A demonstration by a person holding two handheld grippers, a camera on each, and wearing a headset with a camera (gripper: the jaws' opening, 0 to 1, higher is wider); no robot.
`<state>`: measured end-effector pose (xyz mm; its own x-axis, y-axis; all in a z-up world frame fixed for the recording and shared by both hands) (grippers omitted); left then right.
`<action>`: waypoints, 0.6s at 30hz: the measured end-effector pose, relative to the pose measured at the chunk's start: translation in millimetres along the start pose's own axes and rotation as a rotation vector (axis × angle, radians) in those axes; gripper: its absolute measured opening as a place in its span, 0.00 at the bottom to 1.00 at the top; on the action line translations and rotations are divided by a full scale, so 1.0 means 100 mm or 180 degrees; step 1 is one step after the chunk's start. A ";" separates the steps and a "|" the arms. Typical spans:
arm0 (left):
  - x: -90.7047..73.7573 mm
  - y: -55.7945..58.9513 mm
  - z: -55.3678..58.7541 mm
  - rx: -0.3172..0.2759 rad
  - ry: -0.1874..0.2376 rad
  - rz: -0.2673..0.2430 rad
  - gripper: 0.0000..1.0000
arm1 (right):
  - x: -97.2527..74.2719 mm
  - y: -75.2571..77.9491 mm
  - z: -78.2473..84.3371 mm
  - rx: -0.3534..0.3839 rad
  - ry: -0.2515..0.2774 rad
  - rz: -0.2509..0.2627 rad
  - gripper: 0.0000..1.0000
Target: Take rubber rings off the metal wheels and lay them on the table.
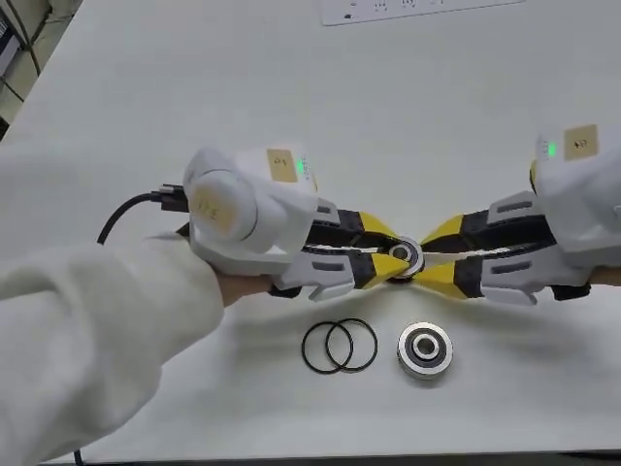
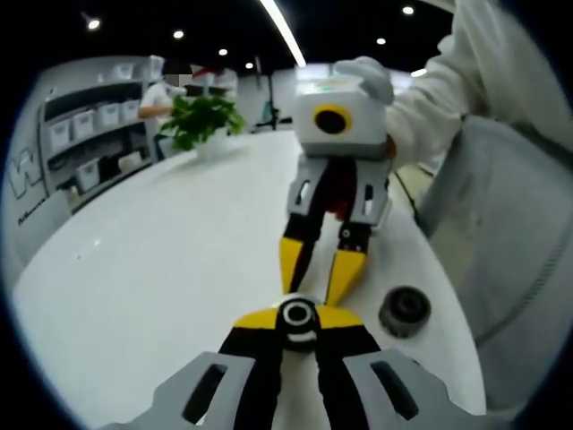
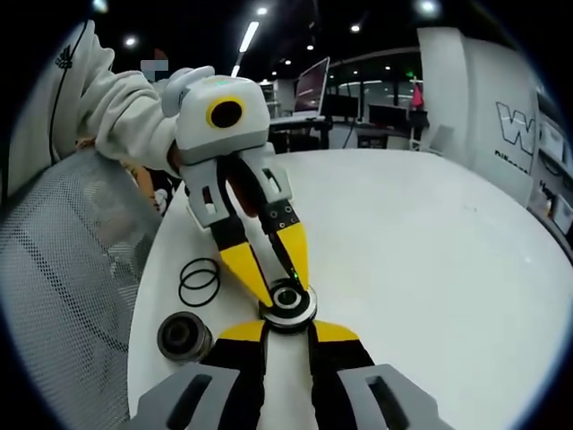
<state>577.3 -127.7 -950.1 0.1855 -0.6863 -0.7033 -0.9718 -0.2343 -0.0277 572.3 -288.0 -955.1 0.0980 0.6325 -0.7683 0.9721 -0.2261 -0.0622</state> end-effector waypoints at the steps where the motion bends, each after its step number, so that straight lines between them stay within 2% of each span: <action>1: 0.00 0.00 0.00 0.0000 0.0000 0.0000 0.14 | 0.00 0.00 0.00 0.0007 0.0001 -0.0005 0.13; 8: 0.00 0.00 0.00 -0.0008 0.0000 -0.0003 0.14 | 0.00 0.00 0.00 0.0020 -0.0013 -0.0011 0.12; 12: -0.01 0.01 0.00 -0.0007 -0.0001 -0.0005 0.14 | -0.02 0.00 0.02 0.0048 -0.0032 -0.0036 0.06; 14: -0.01 0.01 0.00 -0.0008 0.0000 -0.0003 0.14 | -0.01 0.01 0.03 -0.0012 -0.0043 0.0037 0.00; 18: -0.01 0.02 0.01 -0.0003 0.0002 -0.0005 0.14 | 0.01 0.01 0.02 0.0026 -0.0080 0.0015 0.00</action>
<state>575.2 -126.8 -949.6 0.1871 -0.6864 -0.7028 -0.9714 -0.2359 -0.0281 572.8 -289.8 -957.2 0.0971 0.6126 -0.7844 0.9699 -0.2352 -0.0637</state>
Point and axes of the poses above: the centre of the closed fingertips' face, and the gripper's own axes: x roughly forward along the fingers, y roughly to its right, z roughly out of its underside, the point moved 10 cm from there along -x, roughly backward along the fingers, and after that the axes turned 14 degrees about -y, right-handed, at the moved point
